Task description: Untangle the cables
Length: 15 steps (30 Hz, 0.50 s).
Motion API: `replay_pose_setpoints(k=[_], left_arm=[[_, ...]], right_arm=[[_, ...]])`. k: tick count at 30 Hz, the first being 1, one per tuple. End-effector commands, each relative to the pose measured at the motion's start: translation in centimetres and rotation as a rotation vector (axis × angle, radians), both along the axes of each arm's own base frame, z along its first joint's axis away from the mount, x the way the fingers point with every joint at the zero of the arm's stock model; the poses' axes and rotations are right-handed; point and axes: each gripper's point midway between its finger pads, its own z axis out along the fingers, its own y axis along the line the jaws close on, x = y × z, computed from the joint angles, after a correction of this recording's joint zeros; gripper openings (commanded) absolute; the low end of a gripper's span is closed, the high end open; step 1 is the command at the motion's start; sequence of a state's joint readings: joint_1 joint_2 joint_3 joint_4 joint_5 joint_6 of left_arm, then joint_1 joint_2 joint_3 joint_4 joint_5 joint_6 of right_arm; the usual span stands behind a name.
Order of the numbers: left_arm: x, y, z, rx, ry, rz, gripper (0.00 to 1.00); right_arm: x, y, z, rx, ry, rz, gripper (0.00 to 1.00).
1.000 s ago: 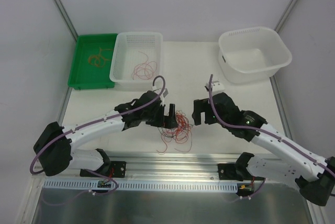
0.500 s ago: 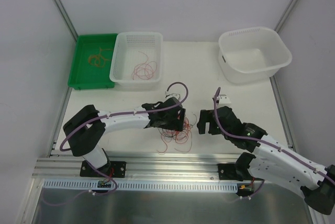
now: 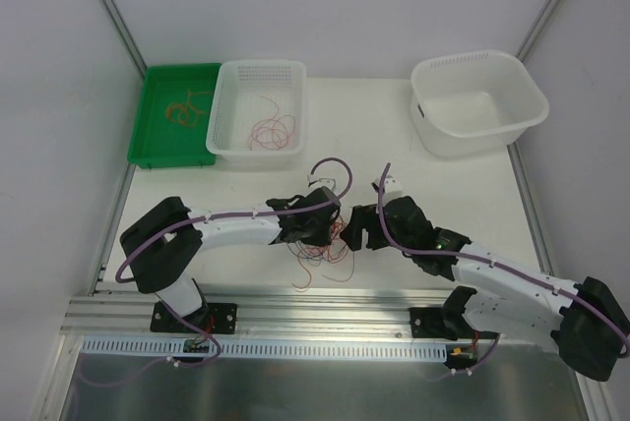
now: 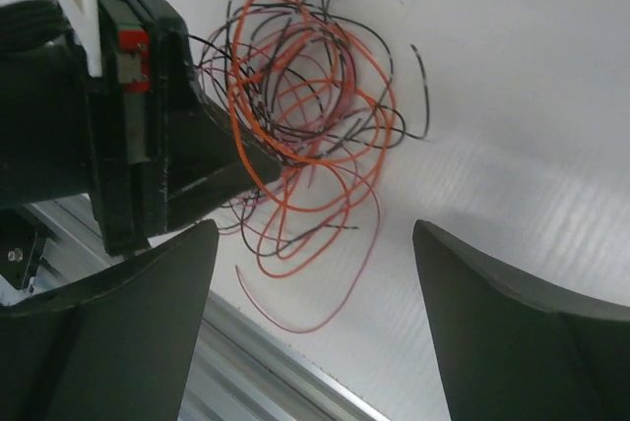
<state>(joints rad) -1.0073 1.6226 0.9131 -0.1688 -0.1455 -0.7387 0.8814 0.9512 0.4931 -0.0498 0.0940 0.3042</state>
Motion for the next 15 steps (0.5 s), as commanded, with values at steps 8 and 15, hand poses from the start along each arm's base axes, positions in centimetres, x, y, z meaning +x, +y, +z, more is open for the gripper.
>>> replay_pose_setpoints(k=[8,15], left_arm=[[-0.6,0.2,2.3,-0.088,-0.06,-0.045,0.0],[-0.7,0.5,2.7,-0.098,-0.071,-0.05,0.0]], right_arm=[[1.8,5.8,1.9,0.121,-0.075,0.157,0.61],[2.2,6.9,1.3,0.124,-0.063,0.177,0.43]])
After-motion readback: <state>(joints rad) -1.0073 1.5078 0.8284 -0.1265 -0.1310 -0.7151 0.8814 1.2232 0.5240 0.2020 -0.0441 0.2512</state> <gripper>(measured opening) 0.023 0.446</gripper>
